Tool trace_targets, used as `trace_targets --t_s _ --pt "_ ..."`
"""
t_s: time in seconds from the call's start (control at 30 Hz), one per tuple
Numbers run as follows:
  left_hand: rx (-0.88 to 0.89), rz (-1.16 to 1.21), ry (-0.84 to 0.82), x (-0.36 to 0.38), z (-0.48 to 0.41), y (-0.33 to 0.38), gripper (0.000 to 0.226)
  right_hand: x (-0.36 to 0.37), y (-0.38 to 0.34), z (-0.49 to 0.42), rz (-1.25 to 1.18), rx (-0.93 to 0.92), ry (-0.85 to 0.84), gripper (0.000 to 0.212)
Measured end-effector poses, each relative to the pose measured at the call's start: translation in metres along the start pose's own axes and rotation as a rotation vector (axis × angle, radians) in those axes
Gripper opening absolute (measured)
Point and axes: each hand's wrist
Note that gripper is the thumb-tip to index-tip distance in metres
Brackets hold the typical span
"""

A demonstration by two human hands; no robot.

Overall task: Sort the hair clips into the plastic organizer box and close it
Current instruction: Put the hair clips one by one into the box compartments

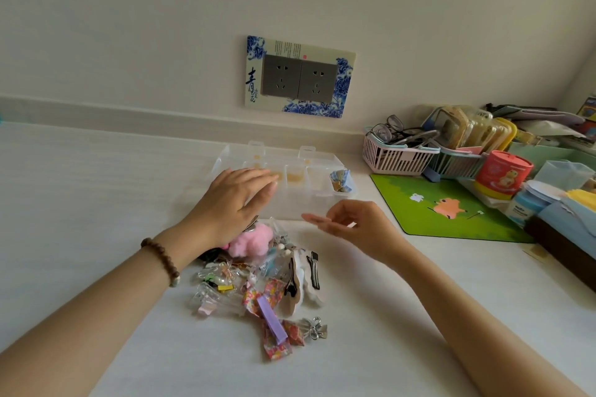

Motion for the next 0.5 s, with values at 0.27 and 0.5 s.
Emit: trace_targets --t_s 0.27,0.5 --pt "-0.003 -0.009 -0.020 -0.002 0.006 -0.007 0.082 -0.043 -0.026 -0.056 0.099 -0.164 0.055 0.013" --pt "0.003 -0.014 -0.031 -0.002 0.006 -0.010 0.081 -0.036 -0.015 -0.088 0.556 -0.099 -0.249 0.020"
Point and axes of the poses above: each hand's wrist, its own z-axis away from the middle knuckle, its own x-axis out of the palm, y = z × x, and after that the axes turned 13 degrees about -x, right-handed
